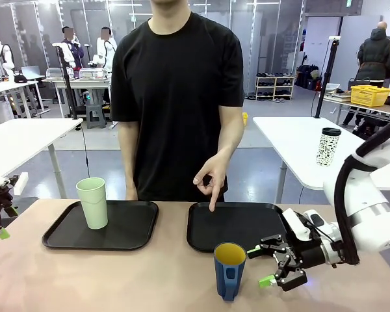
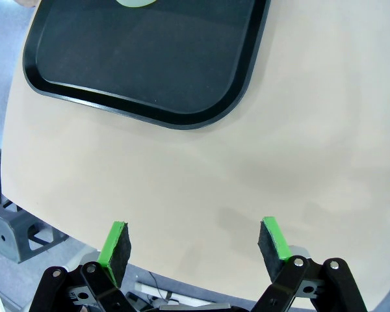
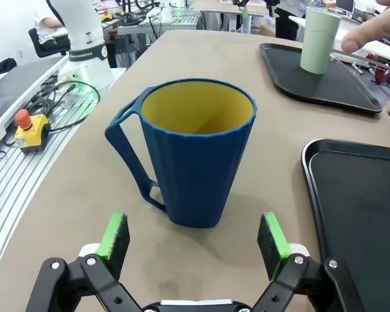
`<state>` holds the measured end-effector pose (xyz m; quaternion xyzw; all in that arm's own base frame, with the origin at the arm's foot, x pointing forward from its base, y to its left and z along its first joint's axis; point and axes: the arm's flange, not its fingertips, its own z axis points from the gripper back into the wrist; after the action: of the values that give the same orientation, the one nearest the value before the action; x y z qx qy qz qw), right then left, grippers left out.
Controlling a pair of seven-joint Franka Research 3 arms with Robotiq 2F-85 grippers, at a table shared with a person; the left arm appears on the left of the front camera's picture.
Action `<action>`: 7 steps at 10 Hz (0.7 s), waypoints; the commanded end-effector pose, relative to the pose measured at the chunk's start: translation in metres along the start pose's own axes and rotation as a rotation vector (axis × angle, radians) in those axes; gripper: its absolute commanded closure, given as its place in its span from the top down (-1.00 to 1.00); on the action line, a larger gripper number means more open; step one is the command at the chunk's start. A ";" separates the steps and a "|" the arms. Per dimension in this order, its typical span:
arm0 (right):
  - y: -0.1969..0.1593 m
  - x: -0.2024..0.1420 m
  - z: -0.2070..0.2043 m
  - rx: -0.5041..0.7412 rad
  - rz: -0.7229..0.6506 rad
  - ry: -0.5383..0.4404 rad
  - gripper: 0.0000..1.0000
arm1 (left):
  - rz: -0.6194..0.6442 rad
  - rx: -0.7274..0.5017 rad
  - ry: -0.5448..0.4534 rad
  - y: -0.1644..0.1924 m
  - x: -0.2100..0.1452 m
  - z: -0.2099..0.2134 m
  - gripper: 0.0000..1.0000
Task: Sort and store the cups by type.
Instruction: Pick up the Handle plastic cup and place it into the empty Flat Tray.
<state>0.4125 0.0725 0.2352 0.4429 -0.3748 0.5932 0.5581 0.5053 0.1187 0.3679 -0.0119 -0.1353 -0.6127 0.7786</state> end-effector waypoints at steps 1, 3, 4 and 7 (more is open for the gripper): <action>-0.013 -0.002 -0.012 0.014 -0.015 -0.023 1.00 | -0.011 0.014 -0.020 0.000 0.000 0.001 1.00; -0.015 -0.008 -0.018 0.039 -0.008 -0.053 1.00 | -0.011 0.014 -0.020 0.000 0.000 0.001 1.00; -0.017 -0.009 -0.021 0.047 0.002 -0.069 1.00 | -0.011 0.014 -0.020 0.000 0.000 0.001 1.00; -0.020 -0.010 -0.031 0.076 0.016 -0.100 1.00 | -0.011 0.014 -0.020 0.000 0.000 0.001 1.00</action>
<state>0.4257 0.0934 0.2175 0.4880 -0.3694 0.5891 0.5276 0.5053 0.1187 0.3679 -0.0119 -0.1353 -0.6127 0.7785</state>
